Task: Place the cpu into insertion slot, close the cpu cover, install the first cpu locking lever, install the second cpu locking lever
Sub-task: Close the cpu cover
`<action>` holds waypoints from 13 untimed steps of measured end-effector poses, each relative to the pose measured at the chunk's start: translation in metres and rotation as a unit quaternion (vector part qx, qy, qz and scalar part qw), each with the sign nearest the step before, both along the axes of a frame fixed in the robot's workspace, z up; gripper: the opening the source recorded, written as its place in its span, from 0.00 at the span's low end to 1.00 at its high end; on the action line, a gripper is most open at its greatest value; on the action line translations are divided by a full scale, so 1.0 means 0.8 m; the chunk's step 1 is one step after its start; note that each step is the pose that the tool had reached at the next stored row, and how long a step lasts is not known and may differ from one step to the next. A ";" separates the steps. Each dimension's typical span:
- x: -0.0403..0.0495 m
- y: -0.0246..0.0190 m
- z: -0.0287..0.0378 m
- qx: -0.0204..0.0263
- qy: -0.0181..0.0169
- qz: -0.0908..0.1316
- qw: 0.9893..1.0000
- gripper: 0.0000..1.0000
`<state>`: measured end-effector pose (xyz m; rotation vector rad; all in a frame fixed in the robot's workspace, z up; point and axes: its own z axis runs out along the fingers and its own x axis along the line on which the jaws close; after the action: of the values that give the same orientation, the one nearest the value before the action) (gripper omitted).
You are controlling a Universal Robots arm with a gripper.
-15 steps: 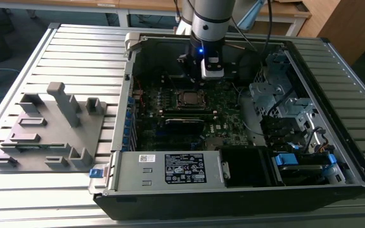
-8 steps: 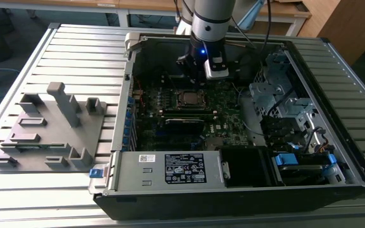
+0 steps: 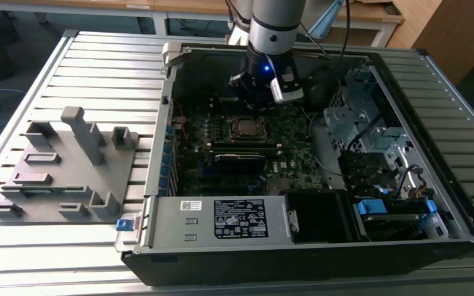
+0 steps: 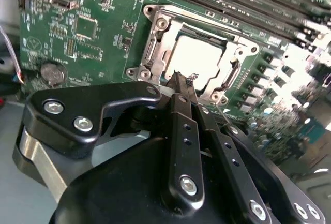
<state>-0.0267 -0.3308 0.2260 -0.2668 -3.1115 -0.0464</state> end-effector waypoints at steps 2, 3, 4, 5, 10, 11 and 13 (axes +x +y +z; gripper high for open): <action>0.000 0.0000 0.0000 0.000 0.000 0.014 1.000 0.11; 0.000 0.0000 0.0000 0.000 0.000 0.015 1.000 0.11; 0.000 0.0000 -0.0001 0.000 0.000 0.015 1.000 0.11; 0.000 0.0000 -0.0001 0.000 0.000 0.015 1.000 0.11; 0.000 0.0000 -0.0005 0.002 -0.006 0.016 1.000 0.11; 0.000 0.0001 -0.0007 0.003 -0.007 0.016 1.000 0.11; 0.000 0.0001 -0.0007 0.003 -0.007 0.016 1.000 0.11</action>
<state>-0.0267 -0.3307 0.2255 -0.2167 -3.1289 -0.0566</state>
